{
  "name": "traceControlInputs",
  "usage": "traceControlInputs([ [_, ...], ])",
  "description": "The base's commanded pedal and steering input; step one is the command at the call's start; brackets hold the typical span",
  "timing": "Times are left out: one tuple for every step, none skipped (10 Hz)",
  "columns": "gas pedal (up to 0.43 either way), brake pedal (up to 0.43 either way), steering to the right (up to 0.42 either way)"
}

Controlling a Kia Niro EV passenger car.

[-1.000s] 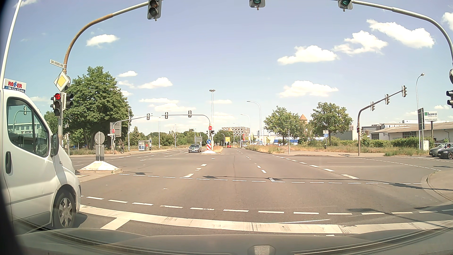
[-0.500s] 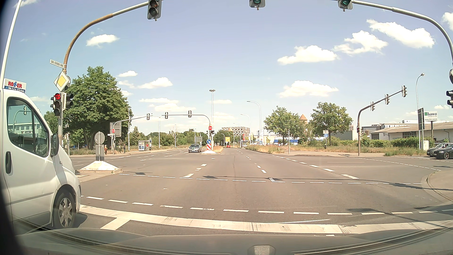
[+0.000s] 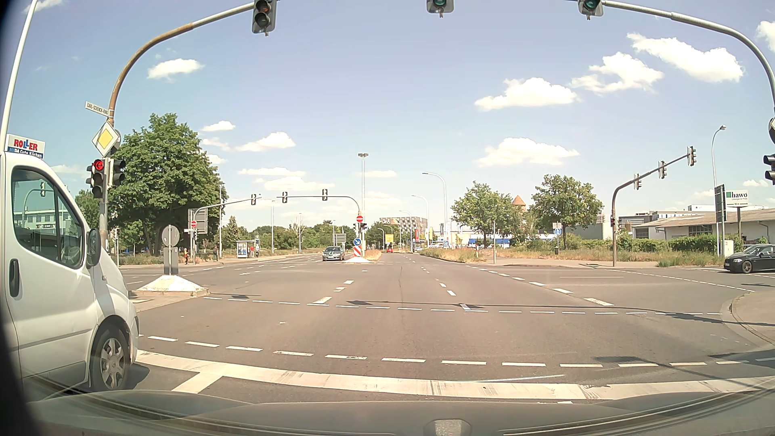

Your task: Follow the waypoints while adhering to traffic rules and regulations

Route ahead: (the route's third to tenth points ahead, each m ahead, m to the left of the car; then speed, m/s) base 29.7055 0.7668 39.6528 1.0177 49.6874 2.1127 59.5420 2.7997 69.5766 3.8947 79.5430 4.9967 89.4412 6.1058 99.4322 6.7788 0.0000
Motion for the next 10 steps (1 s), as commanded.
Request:
traceControlInputs([
  [0.000,0.335,0.000],
  [0.000,0.335,0.000],
  [0.000,0.341,0.000],
  [0.000,0.335,0.000],
  [0.000,0.335,0.000],
  [0.000,0.335,0.000],
  [0.000,0.335,0.000],
  [0.000,0.335,0.000],
  [0.000,0.341,0.000],
  [0.000,0.335,0.000],
])
